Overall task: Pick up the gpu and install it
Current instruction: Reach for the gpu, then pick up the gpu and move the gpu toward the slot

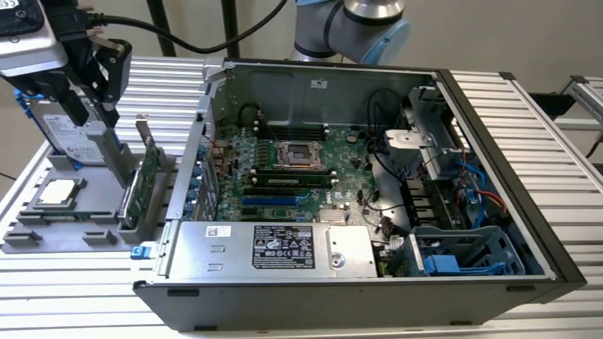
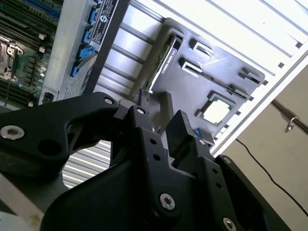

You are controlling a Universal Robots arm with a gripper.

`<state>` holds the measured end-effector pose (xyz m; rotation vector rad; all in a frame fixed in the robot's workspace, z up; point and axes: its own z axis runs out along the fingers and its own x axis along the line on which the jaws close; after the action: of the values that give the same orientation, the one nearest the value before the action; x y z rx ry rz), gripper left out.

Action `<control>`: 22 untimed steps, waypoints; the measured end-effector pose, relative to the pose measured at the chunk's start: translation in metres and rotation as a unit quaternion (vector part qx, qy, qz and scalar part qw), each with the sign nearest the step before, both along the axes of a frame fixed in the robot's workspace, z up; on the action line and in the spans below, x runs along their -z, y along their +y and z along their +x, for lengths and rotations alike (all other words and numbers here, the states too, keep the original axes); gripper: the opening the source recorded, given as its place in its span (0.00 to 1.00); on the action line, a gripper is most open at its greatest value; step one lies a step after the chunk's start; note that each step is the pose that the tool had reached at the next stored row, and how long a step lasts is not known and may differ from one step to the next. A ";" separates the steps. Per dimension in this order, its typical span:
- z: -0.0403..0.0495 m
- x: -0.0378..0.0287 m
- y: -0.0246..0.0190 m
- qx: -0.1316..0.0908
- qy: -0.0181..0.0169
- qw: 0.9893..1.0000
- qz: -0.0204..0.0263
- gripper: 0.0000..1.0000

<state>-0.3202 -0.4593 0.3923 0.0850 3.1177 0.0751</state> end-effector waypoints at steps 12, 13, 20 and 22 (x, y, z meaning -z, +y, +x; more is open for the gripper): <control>0.0000 0.0013 0.0000 -0.022 0.000 1.000 0.000 1.00; 0.0000 0.0013 0.0000 -0.024 0.000 1.000 0.000 1.00; 0.0000 0.0020 0.0000 -0.032 0.000 0.999 0.000 1.00; 0.0000 0.0022 0.0000 -0.034 0.000 0.999 0.000 1.00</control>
<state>-0.3203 -0.4592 0.3901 -0.0205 3.1202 0.0766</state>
